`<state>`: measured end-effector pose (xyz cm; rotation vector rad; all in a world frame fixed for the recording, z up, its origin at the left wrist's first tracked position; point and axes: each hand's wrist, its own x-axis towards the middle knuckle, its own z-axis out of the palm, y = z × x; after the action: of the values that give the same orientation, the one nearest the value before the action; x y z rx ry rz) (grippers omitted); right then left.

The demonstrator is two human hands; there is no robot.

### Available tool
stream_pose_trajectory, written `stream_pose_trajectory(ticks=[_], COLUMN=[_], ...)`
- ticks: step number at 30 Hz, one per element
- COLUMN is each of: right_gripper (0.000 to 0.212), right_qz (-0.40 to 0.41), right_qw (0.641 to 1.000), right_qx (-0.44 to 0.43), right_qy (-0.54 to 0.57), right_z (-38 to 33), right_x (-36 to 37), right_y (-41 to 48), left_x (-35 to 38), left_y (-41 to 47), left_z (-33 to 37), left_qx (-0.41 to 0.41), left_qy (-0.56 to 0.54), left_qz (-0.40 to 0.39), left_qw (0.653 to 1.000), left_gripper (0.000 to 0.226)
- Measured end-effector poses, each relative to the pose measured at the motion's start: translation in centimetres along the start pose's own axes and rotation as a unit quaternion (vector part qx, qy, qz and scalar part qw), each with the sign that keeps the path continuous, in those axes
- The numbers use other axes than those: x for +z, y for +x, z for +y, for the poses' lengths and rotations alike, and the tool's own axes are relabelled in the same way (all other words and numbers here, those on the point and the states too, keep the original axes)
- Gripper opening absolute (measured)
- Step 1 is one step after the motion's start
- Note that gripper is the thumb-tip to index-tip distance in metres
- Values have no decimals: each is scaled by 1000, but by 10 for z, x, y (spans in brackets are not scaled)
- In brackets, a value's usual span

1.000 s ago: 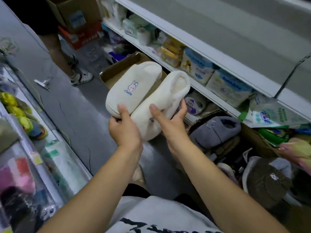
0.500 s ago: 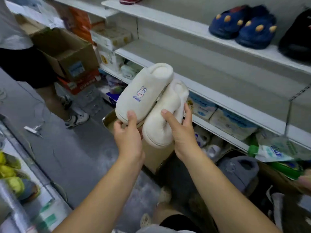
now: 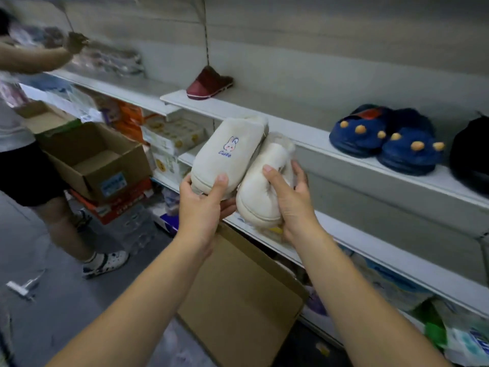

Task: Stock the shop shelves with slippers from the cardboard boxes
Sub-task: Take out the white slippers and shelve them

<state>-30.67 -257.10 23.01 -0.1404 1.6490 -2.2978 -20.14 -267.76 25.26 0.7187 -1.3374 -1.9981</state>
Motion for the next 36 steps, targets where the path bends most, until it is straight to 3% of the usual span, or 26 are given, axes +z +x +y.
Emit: stream_pose_trajectory(ticks=[6,9,15,16,20,24,27,30,32,36], right_gripper=[86,88,68,72,126,140,135,122,118,90], right_qz=[18,19,28,38,90,72,73,97,116,150], right_qw=[998,997,997,996,972,943,929,926,914,882], right_qx=[-24,-25,-28,-31,-42,-22,-21,-29,-31,-49], right_qy=[-63,-73,-63,-69,-212,-324,-362,-363,-387,-444], right_z=[-30,-43,-48,-46,-24,-19,-28,-38,-42,-47], right_x=[28,40,59,62,64,62,66,66,66,63], right_y=[87,126,181,188,208,207,208,217,226,240], left_x=[35,54,80,80,64,46,42,42,49,74], left_y=[89,135,226,238,287,325,353,385,403,429], left_z=[19,27,23,21,6,1,6,7,9,13], left_qx=[9,10,-66,-72,-38,35,134,318,361,291], left_qy=[-3,2,-20,-3,76,204,320,505,555,544], left_qz=[-44,-56,-115,-130,-241,-300,-308,-299,-310,-420], left_qw=[999,998,991,989,967,931,886,745,683,666], left_gripper=[71,64,65,64,65,58,57,66,77,87])
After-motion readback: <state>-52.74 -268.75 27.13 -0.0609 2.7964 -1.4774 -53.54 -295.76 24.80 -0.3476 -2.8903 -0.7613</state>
